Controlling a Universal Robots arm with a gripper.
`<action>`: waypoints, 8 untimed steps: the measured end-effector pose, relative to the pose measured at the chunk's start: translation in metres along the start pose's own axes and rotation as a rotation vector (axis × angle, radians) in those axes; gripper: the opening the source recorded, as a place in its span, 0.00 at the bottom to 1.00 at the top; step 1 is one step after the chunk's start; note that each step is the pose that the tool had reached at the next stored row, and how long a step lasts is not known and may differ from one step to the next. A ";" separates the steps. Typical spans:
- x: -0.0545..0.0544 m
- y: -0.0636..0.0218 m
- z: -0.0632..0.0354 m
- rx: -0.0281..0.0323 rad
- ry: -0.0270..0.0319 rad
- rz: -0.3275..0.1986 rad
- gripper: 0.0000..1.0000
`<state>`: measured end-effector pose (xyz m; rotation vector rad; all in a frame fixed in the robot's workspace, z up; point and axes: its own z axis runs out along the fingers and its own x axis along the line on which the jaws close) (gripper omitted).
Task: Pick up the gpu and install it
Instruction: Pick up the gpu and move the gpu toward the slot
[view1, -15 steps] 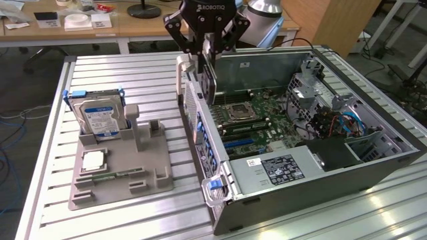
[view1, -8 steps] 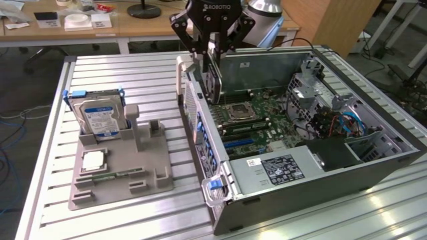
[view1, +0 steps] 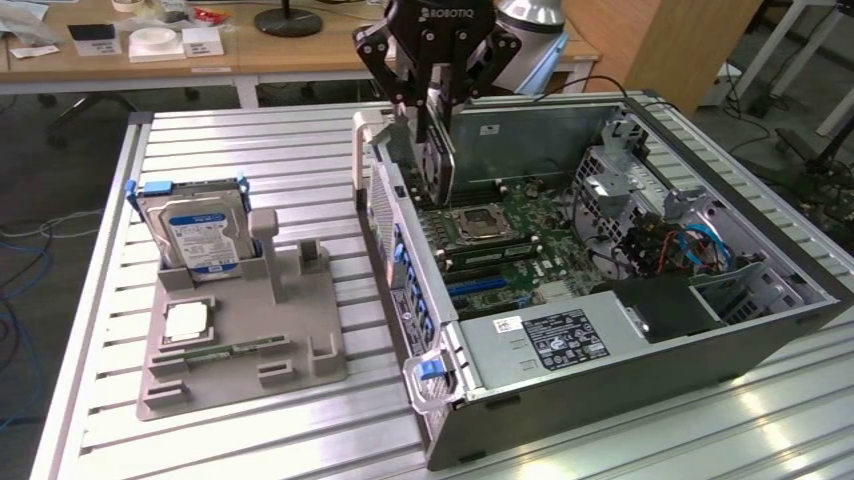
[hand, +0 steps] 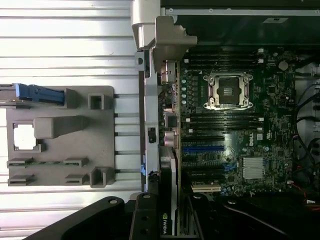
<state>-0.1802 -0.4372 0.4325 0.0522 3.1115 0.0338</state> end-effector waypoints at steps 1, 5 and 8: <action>-0.001 0.0002 0.0000 0.0000 0.0000 0.000 0.27; -0.006 0.0010 0.0002 0.0000 0.0000 0.000 0.27; -0.008 0.0014 0.0003 0.0000 0.0000 0.000 0.27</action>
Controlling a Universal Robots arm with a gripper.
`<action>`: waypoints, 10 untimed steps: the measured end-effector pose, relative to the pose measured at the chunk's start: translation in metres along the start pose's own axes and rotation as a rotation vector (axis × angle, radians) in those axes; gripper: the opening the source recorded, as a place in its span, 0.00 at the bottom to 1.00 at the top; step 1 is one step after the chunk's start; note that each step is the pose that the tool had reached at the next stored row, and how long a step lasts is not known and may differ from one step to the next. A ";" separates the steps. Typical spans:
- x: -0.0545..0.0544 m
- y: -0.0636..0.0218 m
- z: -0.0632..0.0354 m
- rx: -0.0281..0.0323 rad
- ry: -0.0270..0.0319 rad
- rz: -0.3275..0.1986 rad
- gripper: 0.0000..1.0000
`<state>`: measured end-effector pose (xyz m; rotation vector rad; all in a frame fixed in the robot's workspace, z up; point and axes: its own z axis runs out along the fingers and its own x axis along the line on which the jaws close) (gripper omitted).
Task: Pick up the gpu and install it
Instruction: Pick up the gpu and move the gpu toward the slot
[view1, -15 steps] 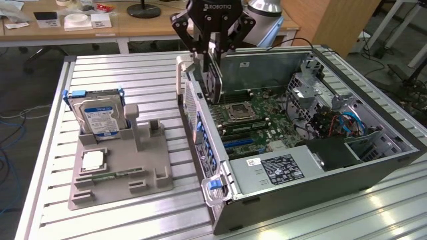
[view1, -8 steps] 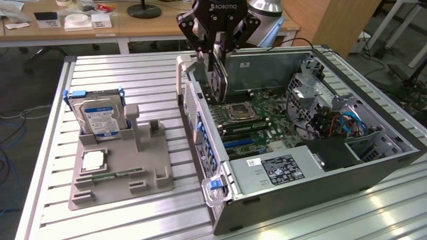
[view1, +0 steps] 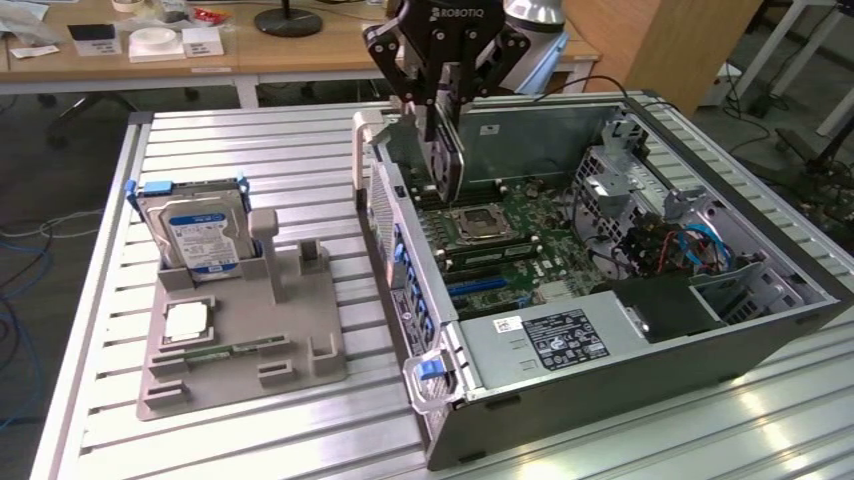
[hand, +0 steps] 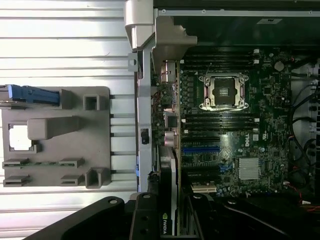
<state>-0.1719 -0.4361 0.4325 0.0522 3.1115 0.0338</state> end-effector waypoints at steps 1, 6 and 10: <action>-0.001 0.0001 0.0000 0.0000 0.0000 0.000 0.27; -0.001 0.0002 0.0000 0.0000 0.0000 0.000 0.27; -0.002 0.0002 0.0001 -0.0001 0.0000 0.000 0.27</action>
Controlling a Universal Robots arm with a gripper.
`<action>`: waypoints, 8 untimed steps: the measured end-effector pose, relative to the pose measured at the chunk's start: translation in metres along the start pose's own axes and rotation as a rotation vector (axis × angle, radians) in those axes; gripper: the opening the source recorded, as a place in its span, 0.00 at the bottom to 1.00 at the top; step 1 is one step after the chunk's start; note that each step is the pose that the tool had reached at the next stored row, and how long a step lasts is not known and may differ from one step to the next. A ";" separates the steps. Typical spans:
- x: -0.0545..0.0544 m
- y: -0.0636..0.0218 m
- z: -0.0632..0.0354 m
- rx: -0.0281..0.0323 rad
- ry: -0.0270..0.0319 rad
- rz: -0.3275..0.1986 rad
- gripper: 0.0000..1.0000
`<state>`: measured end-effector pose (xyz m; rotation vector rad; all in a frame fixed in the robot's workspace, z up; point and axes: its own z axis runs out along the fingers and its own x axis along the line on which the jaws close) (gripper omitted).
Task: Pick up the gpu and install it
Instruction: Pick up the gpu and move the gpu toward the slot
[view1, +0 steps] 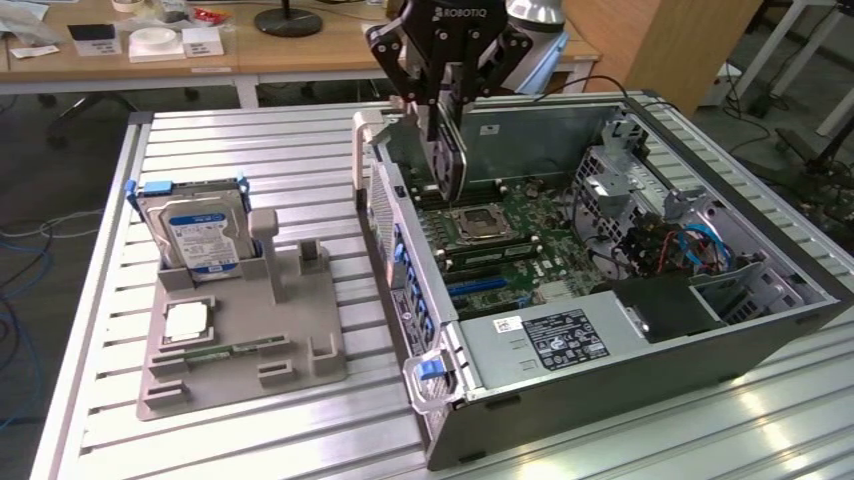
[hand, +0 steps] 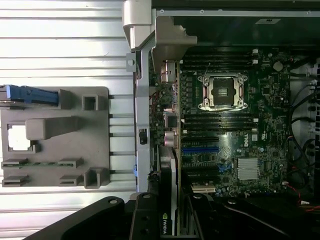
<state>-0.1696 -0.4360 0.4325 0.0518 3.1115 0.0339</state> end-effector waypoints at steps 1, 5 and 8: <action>-0.001 0.0000 0.0000 0.0001 0.0000 0.000 0.27; -0.008 0.0003 0.0002 0.0001 0.0001 0.000 0.27; -0.013 0.0006 0.0004 0.0001 0.0000 0.000 0.27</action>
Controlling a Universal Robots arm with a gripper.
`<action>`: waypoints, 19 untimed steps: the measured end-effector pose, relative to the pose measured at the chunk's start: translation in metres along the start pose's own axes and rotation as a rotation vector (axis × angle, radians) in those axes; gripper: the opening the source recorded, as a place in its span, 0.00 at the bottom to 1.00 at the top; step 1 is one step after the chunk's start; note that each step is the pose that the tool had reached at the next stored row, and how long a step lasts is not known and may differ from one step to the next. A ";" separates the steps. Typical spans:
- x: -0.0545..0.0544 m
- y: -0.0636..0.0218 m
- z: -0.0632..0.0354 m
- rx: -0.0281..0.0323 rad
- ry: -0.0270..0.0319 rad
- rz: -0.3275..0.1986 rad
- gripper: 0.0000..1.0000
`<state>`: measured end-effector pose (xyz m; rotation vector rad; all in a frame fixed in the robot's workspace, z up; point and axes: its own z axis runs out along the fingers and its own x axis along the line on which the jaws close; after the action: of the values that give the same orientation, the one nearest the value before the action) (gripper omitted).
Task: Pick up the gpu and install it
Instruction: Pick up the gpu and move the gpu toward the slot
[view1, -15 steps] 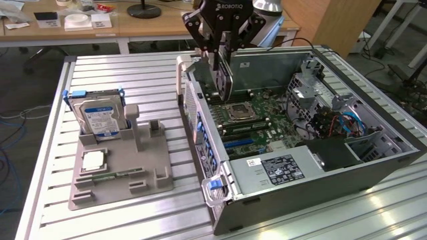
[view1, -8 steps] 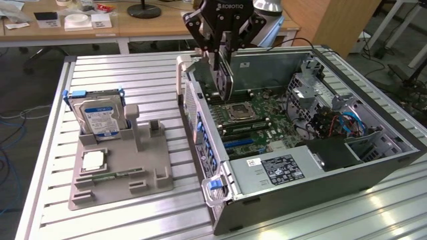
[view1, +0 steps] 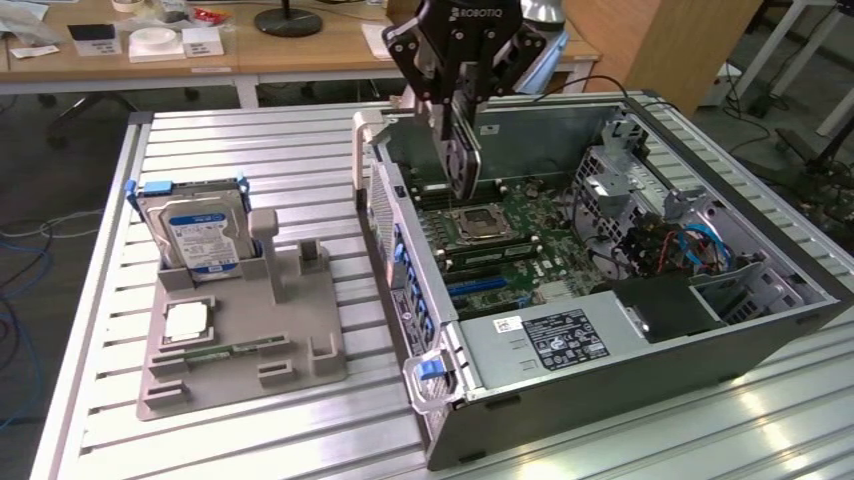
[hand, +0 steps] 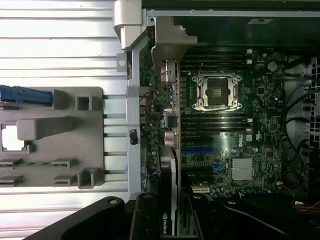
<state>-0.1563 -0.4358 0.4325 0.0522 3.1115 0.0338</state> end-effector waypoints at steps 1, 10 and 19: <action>-0.002 0.0002 0.0001 0.0000 0.0000 0.000 0.27; -0.027 0.0025 0.0009 0.0000 0.0000 0.000 0.27; -0.049 0.0058 0.0017 0.0000 0.0000 0.000 0.27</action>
<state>-0.1075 -0.4316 0.4323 0.0523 3.1114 0.0338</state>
